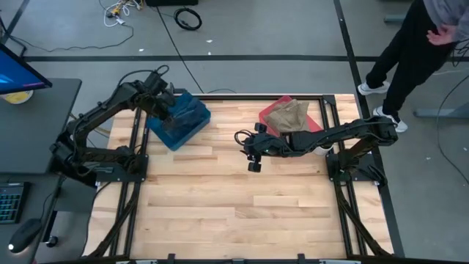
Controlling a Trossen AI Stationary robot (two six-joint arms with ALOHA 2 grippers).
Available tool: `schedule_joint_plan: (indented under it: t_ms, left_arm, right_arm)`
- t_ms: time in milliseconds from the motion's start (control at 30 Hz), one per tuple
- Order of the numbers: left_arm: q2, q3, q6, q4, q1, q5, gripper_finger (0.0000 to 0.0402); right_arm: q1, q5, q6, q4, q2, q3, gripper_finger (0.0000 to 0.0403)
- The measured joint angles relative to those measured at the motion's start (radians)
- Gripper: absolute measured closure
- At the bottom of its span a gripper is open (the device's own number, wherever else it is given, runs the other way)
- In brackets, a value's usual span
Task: Pick & Place hat
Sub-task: Put the blue cap into the blue bin
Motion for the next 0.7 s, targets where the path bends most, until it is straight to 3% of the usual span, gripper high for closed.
schedule_joint_plan:
  t_ms: [300,400,533,633,700]
  left_arm:
    - [0.000,0.000,-0.042,0.071,-0.001,0.001,0.0269]
    - [0.000,0.000,-0.061,0.073,-0.001,0.002,0.0303]
    - [0.000,0.000,-0.093,0.073,-0.001,0.016,0.0379]
    - [0.000,0.000,-0.157,0.073,-0.001,0.078,0.0390]
    - [0.000,0.000,-0.191,0.073,0.000,0.176,0.0393]
  right_arm:
    - [0.000,-0.073,-0.012,0.003,0.000,0.000,0.0234]
    - [0.000,-0.076,-0.012,0.003,0.000,0.000,0.0234]
    - [0.000,-0.076,-0.012,0.003,0.000,0.000,0.0234]
    - [0.000,-0.076,-0.012,0.003,0.000,0.000,0.0234]
    - [0.000,-0.076,-0.012,0.002,0.000,0.000,0.0234]
